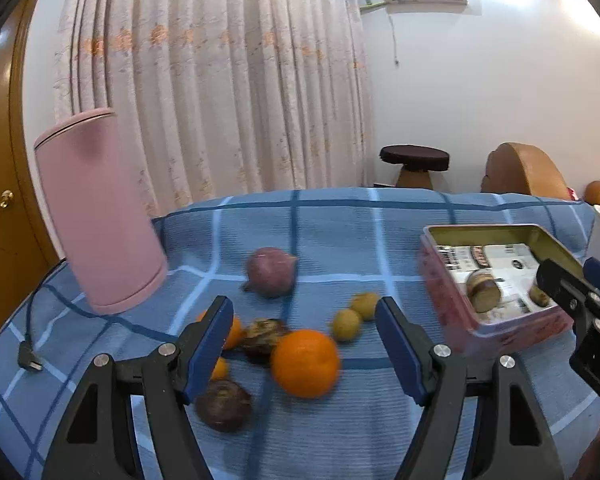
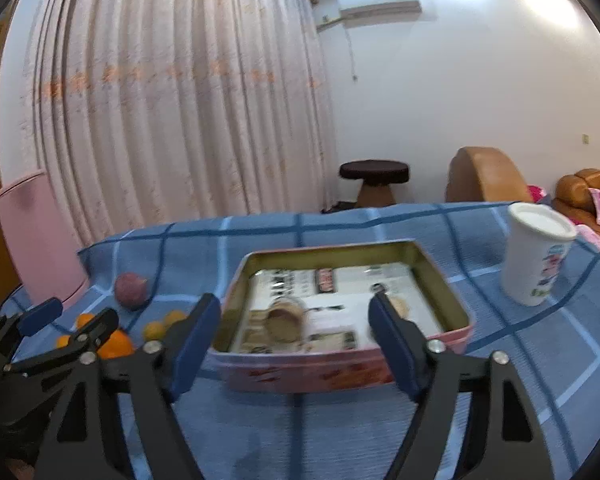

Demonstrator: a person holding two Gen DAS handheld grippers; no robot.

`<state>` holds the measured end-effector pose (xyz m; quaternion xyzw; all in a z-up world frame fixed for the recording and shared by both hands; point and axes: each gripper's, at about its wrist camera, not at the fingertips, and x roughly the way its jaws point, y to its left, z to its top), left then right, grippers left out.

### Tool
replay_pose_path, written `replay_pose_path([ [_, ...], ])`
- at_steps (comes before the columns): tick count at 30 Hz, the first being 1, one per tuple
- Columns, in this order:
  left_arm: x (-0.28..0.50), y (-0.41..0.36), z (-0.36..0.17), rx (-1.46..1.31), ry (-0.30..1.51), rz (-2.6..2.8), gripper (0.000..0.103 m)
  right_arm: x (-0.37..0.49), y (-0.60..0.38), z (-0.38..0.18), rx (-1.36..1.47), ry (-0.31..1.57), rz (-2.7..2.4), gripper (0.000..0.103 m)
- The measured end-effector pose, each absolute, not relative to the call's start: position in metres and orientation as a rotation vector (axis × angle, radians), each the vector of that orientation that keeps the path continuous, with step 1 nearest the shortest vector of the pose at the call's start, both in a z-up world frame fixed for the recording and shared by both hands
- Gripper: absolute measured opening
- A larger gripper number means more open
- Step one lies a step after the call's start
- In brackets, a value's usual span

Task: Organize fruits
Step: 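Withdraw both tools from the tin back toward the fruits, then grasp the large orange with the right tool while the left tool grasps a dark brown round fruit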

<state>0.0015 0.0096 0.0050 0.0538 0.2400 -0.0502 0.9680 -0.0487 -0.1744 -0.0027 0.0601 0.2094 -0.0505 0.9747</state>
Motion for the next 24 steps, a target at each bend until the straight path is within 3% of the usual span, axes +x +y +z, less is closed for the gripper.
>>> replay_pose_path([
  [2,0.004,0.025,0.007,0.102,0.485,-0.085,0.075,-0.046,-0.165,-0.005,0.116,0.441,-0.072,0.066],
  [15,0.033,0.16,0.012,-0.047,0.543,0.157,0.075,-0.022,-0.091,-0.023,0.123,0.603,0.19,0.063],
  [24,0.034,0.164,0.01,-0.073,0.59,0.121,0.075,0.025,-0.048,-0.047,0.157,0.79,0.227,0.063],
])
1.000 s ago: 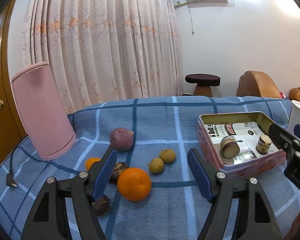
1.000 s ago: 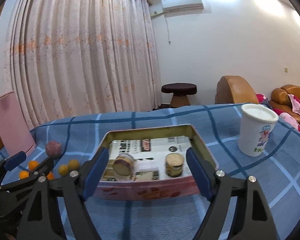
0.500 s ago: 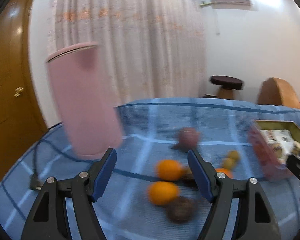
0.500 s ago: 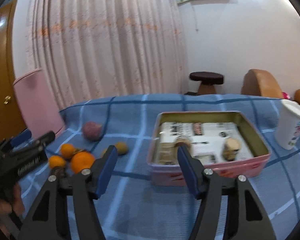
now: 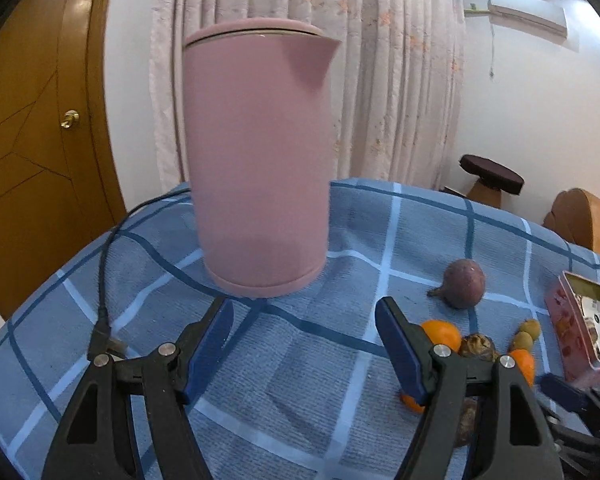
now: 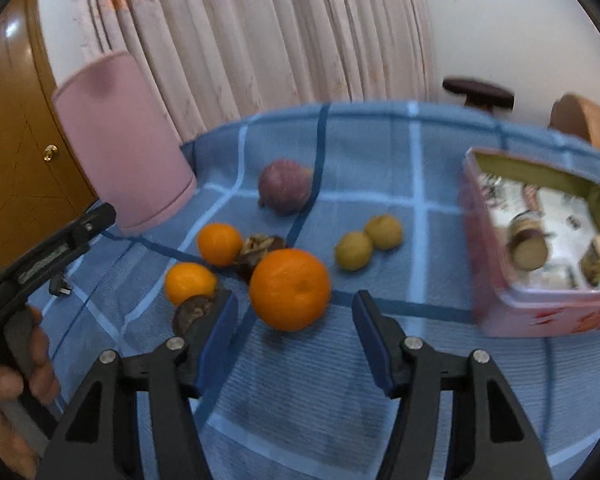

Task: Organize fruits
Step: 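Grasp the large orange with the right tool while the left tool grasps a dark brown round fruit, then carry the orange and dark brown fruit into the pink tin and release both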

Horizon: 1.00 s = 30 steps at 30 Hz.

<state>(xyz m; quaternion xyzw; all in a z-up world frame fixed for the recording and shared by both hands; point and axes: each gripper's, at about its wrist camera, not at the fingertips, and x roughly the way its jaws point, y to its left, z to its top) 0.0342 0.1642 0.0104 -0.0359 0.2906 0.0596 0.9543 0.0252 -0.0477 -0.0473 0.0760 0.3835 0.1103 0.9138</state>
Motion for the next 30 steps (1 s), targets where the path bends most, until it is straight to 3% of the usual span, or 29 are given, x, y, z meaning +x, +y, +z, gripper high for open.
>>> replay_pose_path([
  [4,0.037,0.155,0.008,-0.034,0.608,0.093,0.075,0.042,-0.046,-0.057,0.209,0.848,0.234,0.063],
  [5,0.037,0.152,0.007,-0.024,0.615,0.085,0.075,0.043,-0.047,-0.057,0.218,0.846,0.234,0.06],
  [6,0.038,0.151,0.006,-0.021,0.619,0.079,0.075,0.042,-0.047,-0.056,0.219,0.841,0.238,0.05],
  [22,0.01,0.105,0.0,0.007,0.633,-0.197,0.074,-0.014,-0.085,-0.019,0.099,0.608,0.194,0.049],
  [24,0.007,0.091,-0.006,0.025,0.672,-0.225,0.069,-0.015,-0.089,-0.017,0.103,0.609,0.195,0.049],
  [26,0.007,0.077,-0.016,0.061,0.719,-0.227,0.05,-0.015,-0.1,-0.016,0.119,0.615,0.195,0.049],
  [30,0.018,0.069,-0.025,0.047,0.787,-0.195,0.046,-0.018,-0.108,-0.014,0.14,0.609,0.195,0.049],
])
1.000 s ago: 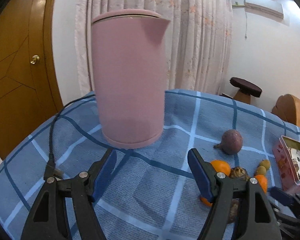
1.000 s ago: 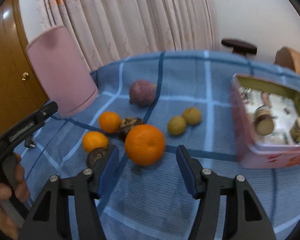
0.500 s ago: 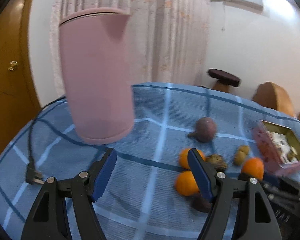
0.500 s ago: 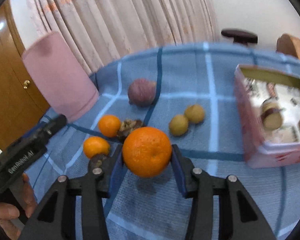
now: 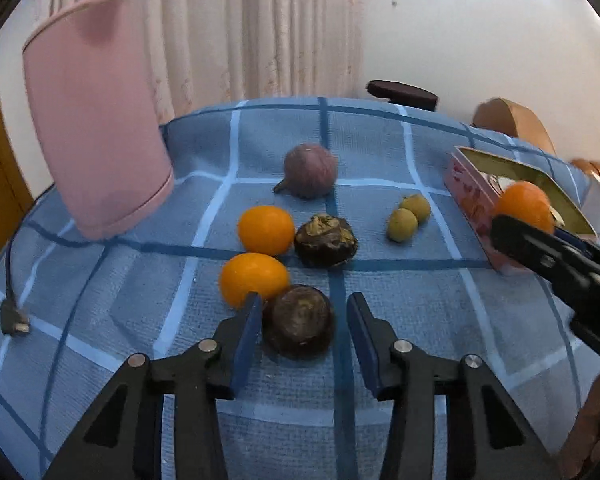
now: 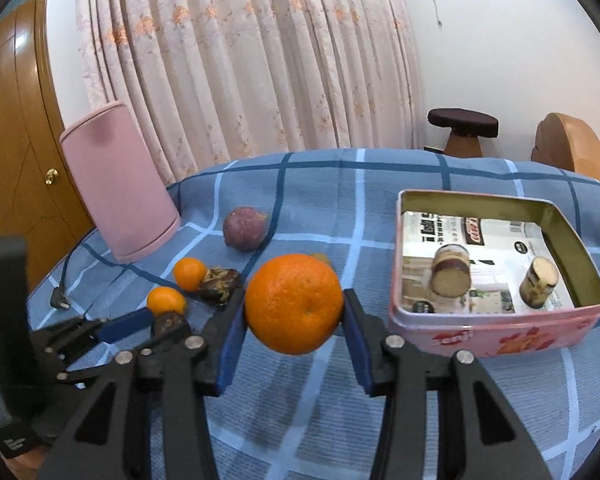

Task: Organize fruits
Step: 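Carry the orange and dark brown fruit into the pink tin and release both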

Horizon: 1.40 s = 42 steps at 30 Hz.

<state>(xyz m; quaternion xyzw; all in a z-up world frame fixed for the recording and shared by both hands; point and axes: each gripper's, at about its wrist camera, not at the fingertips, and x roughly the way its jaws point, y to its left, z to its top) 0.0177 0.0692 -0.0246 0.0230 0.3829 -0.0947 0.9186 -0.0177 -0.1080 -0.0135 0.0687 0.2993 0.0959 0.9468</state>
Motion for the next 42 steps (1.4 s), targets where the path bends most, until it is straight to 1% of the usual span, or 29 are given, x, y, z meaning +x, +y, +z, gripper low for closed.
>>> replay_pose_path([
  [3,0.021,0.066,-0.027,0.06,0.79,-0.174,0.045,-0.018,-0.11,-0.012,0.147,0.606,0.198,0.049],
  [4,0.02,0.067,-0.028,0.064,0.789,-0.17,0.04,-0.017,-0.11,-0.012,0.149,0.607,0.201,0.049],
  [10,0.017,0.082,-0.024,-0.045,0.761,-0.194,0.04,-0.021,-0.112,-0.009,0.151,0.59,0.199,0.049],
  [14,0.003,0.091,-0.011,-0.117,0.656,-0.179,0.04,-0.024,-0.114,-0.006,0.153,0.574,0.213,0.049],
  [16,-0.004,0.085,-0.003,-0.105,0.599,-0.174,0.04,-0.026,-0.116,-0.001,0.133,0.551,0.21,0.049],
  [19,-0.009,0.063,0.008,-0.075,0.547,-0.205,0.04,-0.03,-0.13,0.006,0.091,0.502,0.145,0.049],
  [27,0.005,-0.009,0.021,-0.029,0.518,-0.307,0.04,-0.025,-0.206,0.01,0.111,0.478,-0.039,0.049],
  [34,0.021,-0.076,0.02,0.02,0.538,-0.391,0.04,-0.012,-0.262,0.001,0.153,0.537,-0.133,0.049],
  [42,0.036,-0.127,0.007,0.078,0.573,-0.426,0.04,0.001,-0.283,-0.008,0.141,0.584,-0.162,0.049],
])
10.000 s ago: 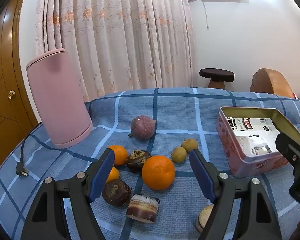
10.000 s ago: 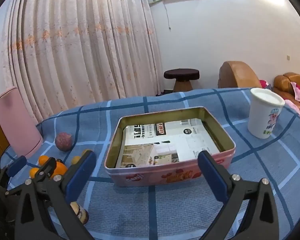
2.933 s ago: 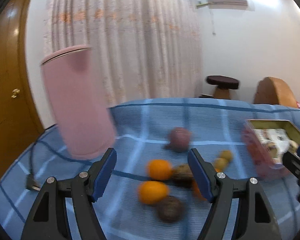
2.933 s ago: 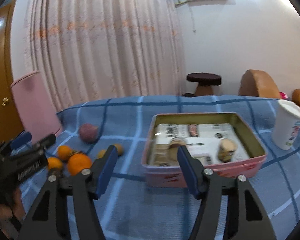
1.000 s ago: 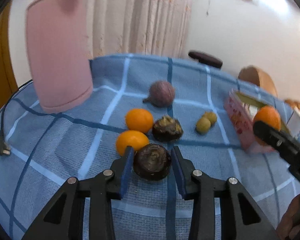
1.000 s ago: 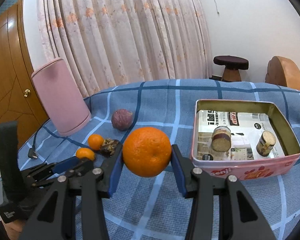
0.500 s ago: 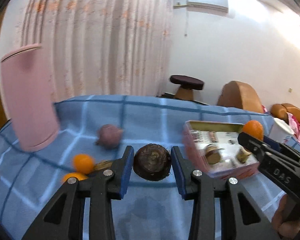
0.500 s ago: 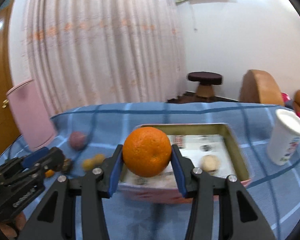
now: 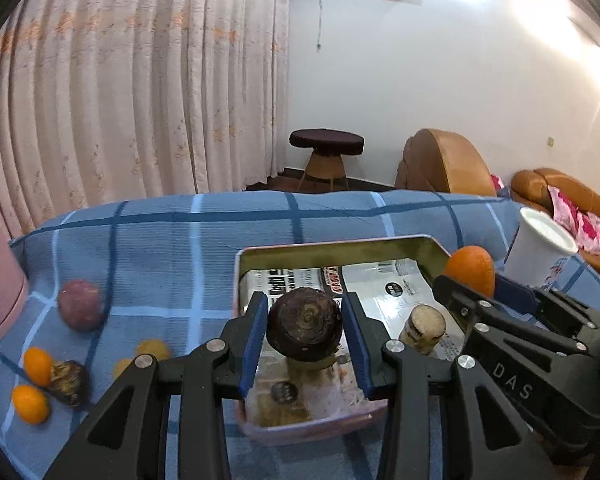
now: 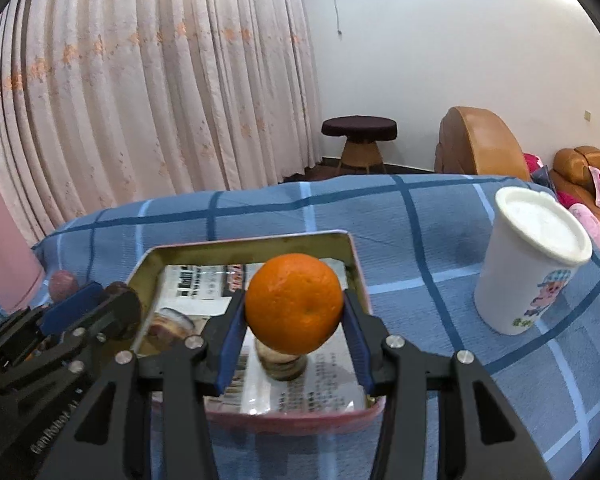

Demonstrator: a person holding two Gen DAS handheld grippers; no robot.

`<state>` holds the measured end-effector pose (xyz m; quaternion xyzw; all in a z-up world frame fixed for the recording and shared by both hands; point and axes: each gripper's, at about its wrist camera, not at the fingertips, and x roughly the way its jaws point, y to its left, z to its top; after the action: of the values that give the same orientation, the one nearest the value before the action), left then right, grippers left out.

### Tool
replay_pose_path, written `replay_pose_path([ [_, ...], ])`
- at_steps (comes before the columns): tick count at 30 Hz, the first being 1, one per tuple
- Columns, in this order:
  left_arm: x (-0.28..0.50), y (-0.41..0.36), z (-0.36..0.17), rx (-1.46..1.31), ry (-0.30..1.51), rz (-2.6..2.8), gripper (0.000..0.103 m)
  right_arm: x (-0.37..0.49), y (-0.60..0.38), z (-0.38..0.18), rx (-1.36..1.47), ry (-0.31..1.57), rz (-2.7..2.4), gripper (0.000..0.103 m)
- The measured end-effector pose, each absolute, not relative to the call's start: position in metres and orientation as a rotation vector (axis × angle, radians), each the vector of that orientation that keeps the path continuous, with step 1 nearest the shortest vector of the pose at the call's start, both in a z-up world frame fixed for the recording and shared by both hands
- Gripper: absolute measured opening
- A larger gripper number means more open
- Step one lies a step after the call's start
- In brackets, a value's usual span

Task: Organize fruits
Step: 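Carry the orange and dark brown fruit into the pink tin and release both, then withdraw both tools from the tin toward the remaining fruits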

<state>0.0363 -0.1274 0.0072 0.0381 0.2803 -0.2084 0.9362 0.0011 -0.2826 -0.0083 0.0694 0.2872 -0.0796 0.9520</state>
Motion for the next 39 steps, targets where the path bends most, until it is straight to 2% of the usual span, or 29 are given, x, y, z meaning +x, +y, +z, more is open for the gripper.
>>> replay_pose_path([
  [10,0.037,-0.144,-0.003,0.138,0.573,-0.391,0.041,0.01,-0.302,-0.016,0.249,0.61,-0.098,0.053],
  [12,0.034,-0.145,-0.003,0.153,0.568,-0.384,0.043,0.0,-0.304,-0.006,0.261,0.544,-0.099,0.068],
  [13,0.032,-0.145,-0.003,0.163,0.561,-0.383,0.049,-0.009,-0.303,0.0,0.255,0.49,-0.112,0.072],
  [14,0.029,-0.145,-0.003,0.174,0.552,-0.379,0.057,-0.013,-0.302,0.004,0.247,0.46,-0.125,0.081],
  [15,0.024,-0.145,-0.002,0.191,0.533,-0.369,0.061,-0.019,-0.3,0.007,0.232,0.424,-0.148,0.088],
  [16,0.022,-0.144,-0.002,0.197,0.521,-0.362,0.067,-0.021,-0.299,0.009,0.222,0.408,-0.162,0.091],
  [17,0.019,-0.143,-0.001,0.202,0.505,-0.353,0.068,-0.023,-0.297,0.011,0.202,0.387,-0.188,0.093],
  [39,0.01,-0.107,0.002,0.135,0.488,-0.281,0.068,-0.029,-0.301,0.0,0.216,0.397,-0.278,0.093],
])
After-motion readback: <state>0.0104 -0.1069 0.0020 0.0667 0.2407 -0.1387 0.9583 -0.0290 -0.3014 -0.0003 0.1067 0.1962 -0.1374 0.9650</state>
